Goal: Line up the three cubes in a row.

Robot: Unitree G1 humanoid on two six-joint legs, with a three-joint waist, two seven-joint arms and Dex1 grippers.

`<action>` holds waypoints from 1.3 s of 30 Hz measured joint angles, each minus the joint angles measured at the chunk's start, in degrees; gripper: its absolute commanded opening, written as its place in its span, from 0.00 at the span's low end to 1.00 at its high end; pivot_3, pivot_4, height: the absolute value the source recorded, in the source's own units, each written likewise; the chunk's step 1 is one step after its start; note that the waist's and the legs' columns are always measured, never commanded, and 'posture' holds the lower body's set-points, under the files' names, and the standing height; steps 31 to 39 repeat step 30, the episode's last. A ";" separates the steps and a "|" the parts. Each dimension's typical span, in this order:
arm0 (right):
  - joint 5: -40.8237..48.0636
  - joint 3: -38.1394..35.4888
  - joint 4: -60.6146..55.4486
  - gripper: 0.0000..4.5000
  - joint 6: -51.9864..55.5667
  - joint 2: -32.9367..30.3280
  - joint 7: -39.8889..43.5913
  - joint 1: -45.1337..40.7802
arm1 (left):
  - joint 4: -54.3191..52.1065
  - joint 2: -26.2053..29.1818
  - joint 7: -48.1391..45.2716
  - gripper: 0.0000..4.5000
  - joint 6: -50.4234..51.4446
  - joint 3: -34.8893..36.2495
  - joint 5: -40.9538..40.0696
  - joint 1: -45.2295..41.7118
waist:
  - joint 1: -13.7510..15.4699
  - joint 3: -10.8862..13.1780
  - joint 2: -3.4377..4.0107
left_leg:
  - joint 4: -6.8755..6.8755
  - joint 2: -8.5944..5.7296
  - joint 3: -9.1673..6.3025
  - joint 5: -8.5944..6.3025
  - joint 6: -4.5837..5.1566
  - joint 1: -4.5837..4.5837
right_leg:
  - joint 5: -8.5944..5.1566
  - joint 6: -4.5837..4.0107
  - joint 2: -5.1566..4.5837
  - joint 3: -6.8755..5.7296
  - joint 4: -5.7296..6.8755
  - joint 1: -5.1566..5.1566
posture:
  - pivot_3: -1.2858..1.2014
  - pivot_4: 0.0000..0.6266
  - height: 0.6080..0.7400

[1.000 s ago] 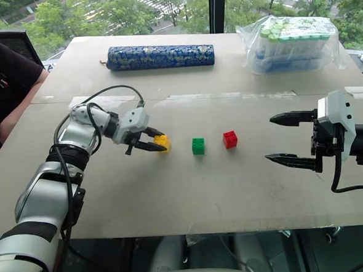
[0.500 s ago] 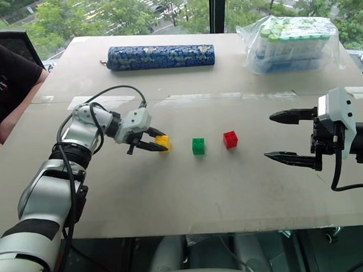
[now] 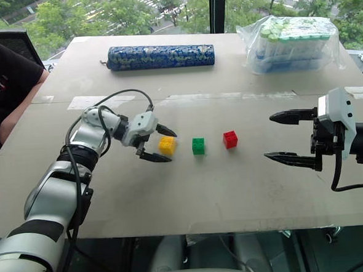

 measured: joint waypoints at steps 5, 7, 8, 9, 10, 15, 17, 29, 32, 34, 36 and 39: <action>-0.38 -1.19 0.11 1.00 -0.44 0.16 -1.42 -0.11 | -9.21 3.39 0.25 0.97 6.85 4.72 -4.36 3.93 | -0.21 0.00 0.00 | 0.00 0.00 0.00 0.00 0.00 0.03 | 0.00 0.00 0.00 0.01 0.02 0.00 | 0.52 0.24 1.00; -1.03 -2.30 0.33 1.00 -0.53 0.33 -3.62 -0.57 | -16.44 4.73 1.82 0.97 13.34 8.56 -7.67 7.55 | -0.30 0.01 0.02 | 0.00 0.02 -0.01 0.00 0.00 0.03 | 0.00 0.00 -0.01 0.01 0.06 0.00 | 0.52 0.24 1.00; -1.30 -2.56 0.47 1.00 -0.60 0.34 -4.30 -0.59 | -17.89 4.99 2.30 0.97 14.99 9.40 -8.47 8.08 | -0.23 0.01 0.02 | 0.00 0.02 -0.03 0.00 0.00 0.03 | 0.00 0.00 -0.01 -0.02 0.06 0.00 | 0.52 0.24 1.00; -1.93 -2.56 0.11 1.00 -0.67 0.82 -5.84 -0.84 | -21.99 5.48 4.51 0.97 18.90 11.37 -9.95 10.12 | -0.18 0.01 0.02 | 0.00 0.02 -0.04 0.00 0.00 0.02 | 0.00 0.00 0.00 -0.04 0.06 0.00 | 0.52 0.24 1.00; -2.73 -2.77 -0.76 1.00 -0.62 2.09 -8.70 -0.87 | -27.62 5.57 8.41 0.97 23.92 14.75 -12.60 13.26 | -0.18 0.00 0.02 | 0.00 0.04 -0.04 0.00 0.00 0.05 | -0.01 0.00 -0.02 -0.03 0.09 0.01 | 0.52 0.24 1.00; -2.80 -5.11 -8.63 1.00 3.27 7.81 -22.42 1.35 | -45.92 1.58 29.69 0.97 41.55 26.17 -20.05 22.59 | 0.20 0.01 0.02 | 0.04 0.04 -0.13 0.01 -0.01 -0.06 | 0.00 0.01 -0.03 -0.12 0.09 0.00 | 0.52 0.24 1.00; -0.24 -8.01 -13.60 1.00 5.14 8.59 -23.57 6.87 | -52.71 0.00 35.45 0.97 45.65 28.92 -22.57 26.26 | 0.63 -0.02 0.00 | 0.07 0.05 -0.20 0.01 -0.01 -0.16 | -0.01 0.01 -0.06 -0.22 0.04 0.00 | 0.52 0.24 1.00; 0.01 -30.73 -20.91 1.00 0.64 17.88 -9.02 48.84 | -60.79 16.14 22.47 0.97 49.34 32.40 -27.48 46.19 | -0.09 -0.20 -0.11 | -0.03 0.07 -0.06 0.00 -0.02 0.75 | -0.38 -0.14 -0.05 -0.09 0.00 0.57 | 0.52 0.24 1.00; -1.22 -30.66 -19.62 1.00 -0.58 18.48 -8.45 49.77 | -59.59 16.56 21.61 0.97 48.36 32.04 -26.66 46.83 | -0.11 -0.21 -0.12 | -0.03 0.07 -0.04 0.00 -0.02 0.76 | -0.38 -0.15 -0.05 -0.07 0.00 0.56 | 0.52 0.24 1.00; -1.22 -30.66 -19.62 1.00 -0.58 18.48 -8.45 49.77 | -59.59 16.56 21.61 0.97 48.36 32.04 -26.66 46.83 | -0.11 -0.21 -0.12 | -0.03 0.07 -0.04 0.00 -0.02 0.76 | -0.38 -0.15 -0.05 -0.07 0.00 0.56 | 0.52 0.24 1.00; -1.22 -30.66 -19.62 1.00 -0.58 18.48 -8.45 49.77 | -59.59 16.56 21.61 0.97 48.36 32.04 -26.66 46.83 | -0.11 -0.21 -0.12 | -0.03 0.07 -0.04 0.00 -0.02 0.76 | -0.38 -0.15 -0.05 -0.07 0.00 0.56 | 0.52 0.24 1.00; -1.22 -30.66 -19.62 1.00 -0.58 18.48 -8.45 49.77 | -59.59 16.56 21.61 0.97 48.36 32.04 -26.66 46.83 | -0.11 -0.21 -0.12 | -0.03 0.07 -0.04 0.00 -0.02 0.76 | -0.38 -0.15 -0.05 -0.07 0.00 0.56 | 0.52 0.24 1.00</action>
